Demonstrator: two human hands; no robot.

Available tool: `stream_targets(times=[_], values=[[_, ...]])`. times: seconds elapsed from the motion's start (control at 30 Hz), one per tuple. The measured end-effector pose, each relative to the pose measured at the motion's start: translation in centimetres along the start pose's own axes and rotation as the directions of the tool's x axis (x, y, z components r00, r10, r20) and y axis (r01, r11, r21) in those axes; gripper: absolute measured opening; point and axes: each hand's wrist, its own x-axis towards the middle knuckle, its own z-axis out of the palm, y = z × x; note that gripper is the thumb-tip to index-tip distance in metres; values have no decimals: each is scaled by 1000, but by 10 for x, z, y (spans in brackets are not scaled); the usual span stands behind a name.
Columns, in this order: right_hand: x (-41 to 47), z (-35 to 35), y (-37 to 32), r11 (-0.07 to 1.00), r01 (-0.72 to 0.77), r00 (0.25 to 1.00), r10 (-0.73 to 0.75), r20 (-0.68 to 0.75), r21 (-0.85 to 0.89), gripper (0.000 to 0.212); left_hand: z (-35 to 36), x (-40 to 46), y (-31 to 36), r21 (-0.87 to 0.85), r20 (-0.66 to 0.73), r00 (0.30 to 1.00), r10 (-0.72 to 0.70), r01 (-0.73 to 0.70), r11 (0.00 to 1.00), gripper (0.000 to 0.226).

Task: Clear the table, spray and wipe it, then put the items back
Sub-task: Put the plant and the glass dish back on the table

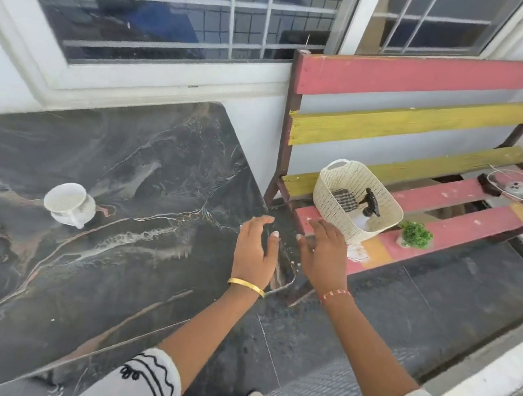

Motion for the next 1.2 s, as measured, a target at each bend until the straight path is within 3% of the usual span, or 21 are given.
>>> stream_targets(times=[0.23,0.53,0.87,1.2], values=[[22,-47,102,997,-78,996,78,-43,4,39,107,12,50,23,81,996,25,-27,999,27],[82,-65,227,988,-148,989,147,-16,-47,40,243,55,64,-26,199,980,-5,10,1000,30],[185,-75,372,963,-243,947,262,188,-120,51,402,123,75,61,331,938,-102,87,994,32],[236,-72,470,963,-237,914,265,309,-127,48,493,150,83,135,325,927,-186,149,980,29]])
